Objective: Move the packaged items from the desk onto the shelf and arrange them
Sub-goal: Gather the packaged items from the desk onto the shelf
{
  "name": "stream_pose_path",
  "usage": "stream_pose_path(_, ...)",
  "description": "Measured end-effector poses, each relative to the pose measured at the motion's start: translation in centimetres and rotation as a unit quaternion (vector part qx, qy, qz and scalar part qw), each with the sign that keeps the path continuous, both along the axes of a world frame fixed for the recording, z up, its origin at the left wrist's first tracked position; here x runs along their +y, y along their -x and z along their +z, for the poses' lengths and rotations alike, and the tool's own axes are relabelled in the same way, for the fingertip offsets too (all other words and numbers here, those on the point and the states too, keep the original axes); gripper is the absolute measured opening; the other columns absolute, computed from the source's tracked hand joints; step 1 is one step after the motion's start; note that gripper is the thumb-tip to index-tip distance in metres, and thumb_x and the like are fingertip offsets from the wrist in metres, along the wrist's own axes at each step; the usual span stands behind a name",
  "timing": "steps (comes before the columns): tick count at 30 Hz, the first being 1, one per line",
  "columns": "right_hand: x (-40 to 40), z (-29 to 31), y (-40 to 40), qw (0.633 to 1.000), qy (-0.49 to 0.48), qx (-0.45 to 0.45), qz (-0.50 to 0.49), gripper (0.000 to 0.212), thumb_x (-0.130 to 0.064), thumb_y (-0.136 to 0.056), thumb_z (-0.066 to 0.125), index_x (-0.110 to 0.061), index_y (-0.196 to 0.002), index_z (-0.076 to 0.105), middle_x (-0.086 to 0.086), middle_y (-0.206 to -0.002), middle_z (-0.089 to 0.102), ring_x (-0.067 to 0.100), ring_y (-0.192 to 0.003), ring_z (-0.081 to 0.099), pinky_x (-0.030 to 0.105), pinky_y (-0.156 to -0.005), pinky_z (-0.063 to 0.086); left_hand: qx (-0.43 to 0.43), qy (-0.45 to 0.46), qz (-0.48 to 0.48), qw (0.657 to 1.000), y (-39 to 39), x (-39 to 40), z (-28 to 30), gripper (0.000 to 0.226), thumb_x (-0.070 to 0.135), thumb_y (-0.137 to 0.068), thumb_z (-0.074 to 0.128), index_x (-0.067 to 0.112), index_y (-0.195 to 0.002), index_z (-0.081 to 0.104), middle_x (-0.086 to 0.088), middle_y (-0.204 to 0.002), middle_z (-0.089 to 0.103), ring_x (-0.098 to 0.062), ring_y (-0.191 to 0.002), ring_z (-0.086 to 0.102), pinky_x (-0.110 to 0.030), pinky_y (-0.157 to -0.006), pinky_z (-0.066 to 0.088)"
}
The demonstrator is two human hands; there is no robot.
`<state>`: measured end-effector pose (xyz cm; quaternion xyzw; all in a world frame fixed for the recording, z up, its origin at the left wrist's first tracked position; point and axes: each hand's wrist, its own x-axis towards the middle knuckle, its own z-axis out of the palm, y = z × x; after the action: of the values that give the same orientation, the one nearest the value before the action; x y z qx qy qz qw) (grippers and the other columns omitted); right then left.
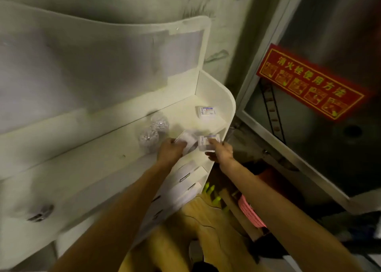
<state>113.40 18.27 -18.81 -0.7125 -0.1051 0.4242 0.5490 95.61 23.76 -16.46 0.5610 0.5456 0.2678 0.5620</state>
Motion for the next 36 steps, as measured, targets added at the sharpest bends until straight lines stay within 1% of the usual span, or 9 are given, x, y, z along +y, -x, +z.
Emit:
stream_pose_path(4,3.5,-0.6,-2.5,0.999,-0.001,-0.002,0.053,0.040,-0.030,-0.095,0.068,-0.019,-0.129,0.052,0.004,-0.108,0.068,0.023,-0.083,0.072,0.031,-0.065,0.058,0.035,-0.026,0.032,0.999,-2.9,2.0,-0.7,0.036,0.042,-0.086,0.067,0.012,-0.105,0.069,-0.006,-0.089,0.070,-0.021,-0.079,0.067,-0.032,-0.066,0.053)
stream_pose_path(6,5.4,-0.6,-4.1,0.996,-0.001,-0.030,0.086,0.038,-0.028,-0.095,0.067,-0.019,-0.130,0.054,0.003,-0.110,0.067,0.021,-0.084,0.070,0.029,-0.061,0.058,0.059,-0.029,0.050,0.997,-4.5,2.7,-1.2,0.040,0.043,-0.089,0.065,0.012,-0.114,0.067,-0.007,-0.096,0.070,-0.022,-0.084,0.068,-0.034,-0.072,0.057)
stream_pose_path(8,7.8,-1.0,-6.1,0.989,-0.017,-0.097,0.110,0.037,-0.028,-0.096,0.066,-0.018,-0.131,0.056,0.004,-0.116,0.068,0.021,-0.088,0.070,0.028,-0.061,0.058,0.090,-0.049,0.065,0.993,-6.3,3.8,-1.3,0.042,0.045,-0.090,0.063,0.013,-0.117,0.066,-0.007,-0.102,0.070,-0.022,-0.087,0.066,-0.036,-0.077,0.057)
stream_pose_path(13,10.6,-3.0,-8.4,0.933,0.021,-0.314,0.176,0.054,-0.047,-0.091,0.067,-0.022,-0.135,0.049,-0.003,-0.127,0.060,0.026,-0.110,0.065,0.041,-0.087,0.057,0.217,-0.095,0.069,0.969,-8.5,6.2,-2.3,0.054,0.045,-0.094,0.057,0.013,-0.138,0.054,-0.009,-0.132,0.061,-0.027,-0.112,0.060,-0.036,-0.090,0.048)
stream_pose_path(17,9.2,-4.2,-9.0,0.847,0.007,-0.482,0.222,0.053,-0.046,-0.097,0.058,-0.020,-0.140,0.041,0.005,-0.144,0.044,0.028,-0.119,0.057,0.041,-0.088,0.054,0.310,-0.177,0.054,0.932,-9.4,5.9,-4.2,0.063,0.049,-0.097,0.052,0.019,-0.150,0.035,-0.007,-0.154,0.035,-0.029,-0.133,0.043,-0.043,-0.101,0.043)
stream_pose_path(22,7.4,-5.4,-9.8,0.648,-0.024,-0.704,0.290,0.053,-0.043,-0.102,0.048,-0.014,-0.146,0.045,0.012,-0.153,0.043,0.032,-0.130,0.047,0.048,-0.104,0.043,0.398,-0.270,-0.088,0.872,-9.6,5.1,-6.2,0.069,0.055,-0.101,0.035,0.023,-0.158,0.011,-0.003,-0.167,0.004,-0.028,-0.152,0.009,-0.048,-0.120,0.021)
stream_pose_path(24,7.7,-6.2,-10.0,0.608,-0.002,-0.720,0.334,0.055,-0.045,-0.105,0.040,-0.014,-0.149,0.041,0.012,-0.154,0.042,0.034,-0.137,0.042,0.051,-0.108,0.041,0.434,-0.263,-0.133,0.851,-9.6,4.9,-6.7,0.072,0.056,-0.102,0.029,0.023,-0.159,0.003,-0.003,-0.167,-0.006,-0.025,-0.153,-0.005,-0.045,-0.124,0.009)
stream_pose_path(29,10.8,-6.1,-10.0,0.603,0.024,-0.693,0.396,0.060,-0.045,-0.105,0.033,-0.011,-0.154,0.032,0.014,-0.159,0.035,0.034,-0.146,0.033,0.053,-0.113,0.038,0.488,-0.268,-0.176,0.812,-9.3,6.9,-6.8,0.078,0.061,-0.101,0.019,0.019,-0.158,-0.013,-0.006,-0.164,-0.022,-0.023,-0.151,-0.018,-0.044,-0.124,-0.005)
stream_pose_path(36,11.9,-3.9,-10.6,0.635,0.026,-0.663,0.397,0.066,-0.049,-0.105,0.030,-0.014,-0.159,0.017,0.011,-0.167,0.014,0.032,-0.154,0.012,0.051,-0.123,0.016,0.440,-0.415,-0.185,0.775,-7.1,4.3,-4.8,0.070,0.048,-0.105,0.030,0.014,-0.160,0.004,-0.011,-0.166,-0.007,-0.023,-0.154,-0.008,-0.040,-0.125,-0.003)
